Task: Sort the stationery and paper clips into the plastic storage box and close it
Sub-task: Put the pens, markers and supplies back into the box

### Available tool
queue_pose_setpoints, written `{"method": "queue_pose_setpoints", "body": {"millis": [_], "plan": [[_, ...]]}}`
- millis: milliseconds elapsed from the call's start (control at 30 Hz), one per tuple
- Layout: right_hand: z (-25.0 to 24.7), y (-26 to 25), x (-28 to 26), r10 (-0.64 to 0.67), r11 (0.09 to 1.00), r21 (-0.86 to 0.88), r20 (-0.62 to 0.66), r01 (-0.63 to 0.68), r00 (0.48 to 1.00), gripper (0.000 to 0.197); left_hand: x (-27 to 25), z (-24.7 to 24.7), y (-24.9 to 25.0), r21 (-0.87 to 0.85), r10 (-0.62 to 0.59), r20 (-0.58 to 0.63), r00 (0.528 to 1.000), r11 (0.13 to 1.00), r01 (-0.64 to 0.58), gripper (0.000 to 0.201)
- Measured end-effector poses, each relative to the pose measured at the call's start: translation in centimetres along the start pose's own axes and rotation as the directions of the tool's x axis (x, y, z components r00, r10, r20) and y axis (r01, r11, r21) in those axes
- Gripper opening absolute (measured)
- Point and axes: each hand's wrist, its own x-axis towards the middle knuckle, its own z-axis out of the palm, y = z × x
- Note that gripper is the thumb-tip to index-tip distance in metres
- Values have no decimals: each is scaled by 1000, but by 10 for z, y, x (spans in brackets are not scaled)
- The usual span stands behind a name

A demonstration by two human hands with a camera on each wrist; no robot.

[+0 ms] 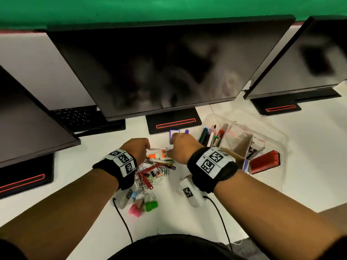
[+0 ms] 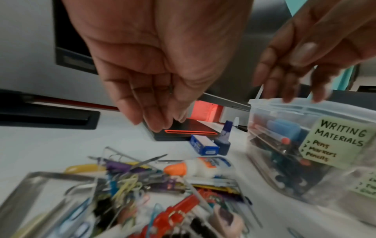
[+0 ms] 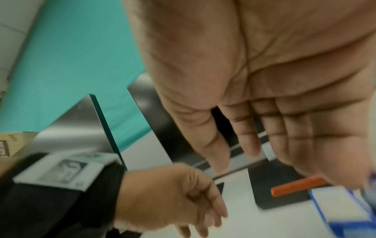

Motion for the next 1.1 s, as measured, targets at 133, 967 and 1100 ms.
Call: {"method": "queue_pose_setpoints", "body": {"millis": [133,967,1100], "plan": [[41,-22,34,111,994,13,105,-113,988,47,-4,6,-22,49,8,59,998,999,-11,32],[51,-11,101,413,892,-226,54,-391,909,39,36,51,4,352,136,148,980,918,-181,33],[54,-13,94,393,906,-196,62,-375,917,41,34,52,4,274,125,161,979,947,-166,28]]}}
